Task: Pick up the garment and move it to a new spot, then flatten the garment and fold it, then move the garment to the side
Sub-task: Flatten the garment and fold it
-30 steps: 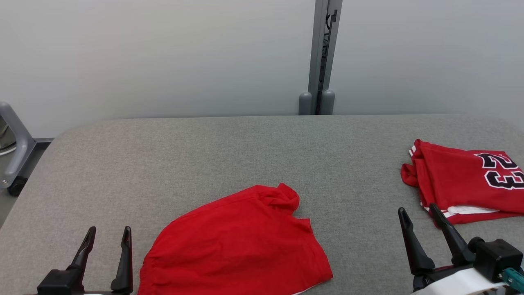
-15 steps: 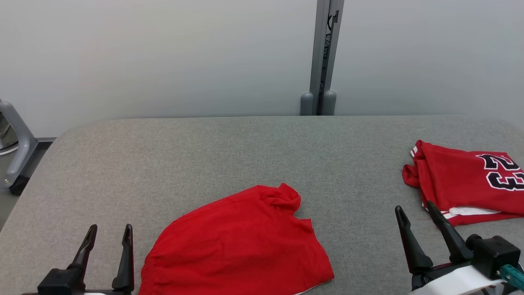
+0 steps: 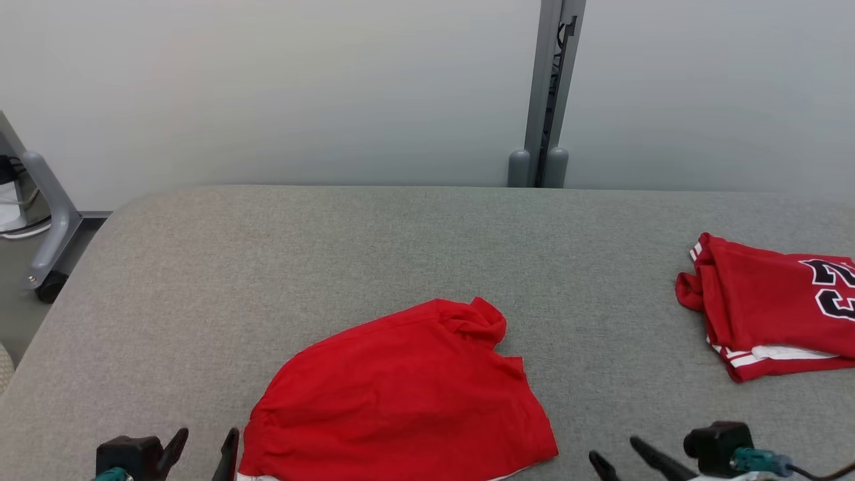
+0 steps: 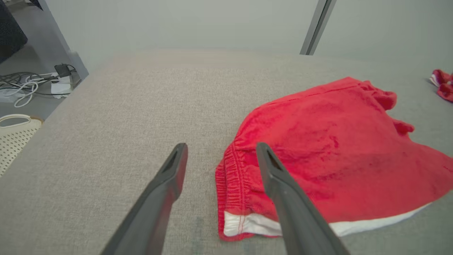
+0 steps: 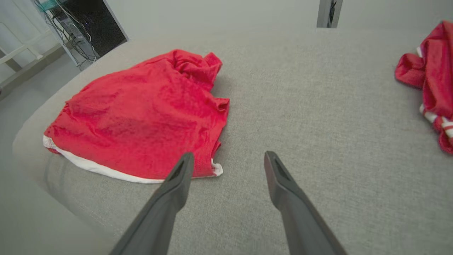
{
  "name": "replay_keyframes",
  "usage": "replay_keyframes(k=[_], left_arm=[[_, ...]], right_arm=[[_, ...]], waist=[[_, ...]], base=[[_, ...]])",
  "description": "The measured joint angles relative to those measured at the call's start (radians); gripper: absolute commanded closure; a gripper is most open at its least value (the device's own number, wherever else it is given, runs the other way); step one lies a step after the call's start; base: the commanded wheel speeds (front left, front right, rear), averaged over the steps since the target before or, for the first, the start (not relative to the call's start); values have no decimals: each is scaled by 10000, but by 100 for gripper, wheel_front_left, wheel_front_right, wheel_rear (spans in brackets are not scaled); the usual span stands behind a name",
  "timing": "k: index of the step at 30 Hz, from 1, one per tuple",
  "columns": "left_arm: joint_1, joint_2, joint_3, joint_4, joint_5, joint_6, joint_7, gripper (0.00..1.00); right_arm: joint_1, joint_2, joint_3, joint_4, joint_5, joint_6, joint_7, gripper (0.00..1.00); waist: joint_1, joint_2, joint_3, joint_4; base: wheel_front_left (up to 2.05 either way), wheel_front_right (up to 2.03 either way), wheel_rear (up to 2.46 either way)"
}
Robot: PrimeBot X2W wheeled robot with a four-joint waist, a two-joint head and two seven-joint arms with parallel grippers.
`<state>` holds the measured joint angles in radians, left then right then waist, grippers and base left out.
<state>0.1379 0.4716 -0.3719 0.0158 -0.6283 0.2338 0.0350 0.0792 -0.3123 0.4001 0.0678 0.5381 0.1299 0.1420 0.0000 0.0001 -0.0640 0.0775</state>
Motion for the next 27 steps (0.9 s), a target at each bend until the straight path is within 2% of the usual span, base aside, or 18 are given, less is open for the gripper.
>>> replay_keyframes(k=[5,15,21,27], left_arm=[[74,339,-217,-226,-472,-123,1383,0],[16,727,-917,-364,-917,-546,3273,0],[-651,740,-1154,-104,-926,-934,3586,0],[-1249,476,-1384,502,-963,-1365,3708,0]], right_arm=[[-106,-113,681,476,533,0,842,0],[-1126,-178,1507,1383,573,0,945,0],[-1746,-219,1753,1657,462,0,849,0],[-2213,-261,2128,1887,535,0,765,0]], waist=[[0,0,137,171],[0,0,510,481],[0,-1,906,617],[0,0,1263,653]], base=[[0,0,0],[0,0,0],[0,0,0],[0,0,0]])
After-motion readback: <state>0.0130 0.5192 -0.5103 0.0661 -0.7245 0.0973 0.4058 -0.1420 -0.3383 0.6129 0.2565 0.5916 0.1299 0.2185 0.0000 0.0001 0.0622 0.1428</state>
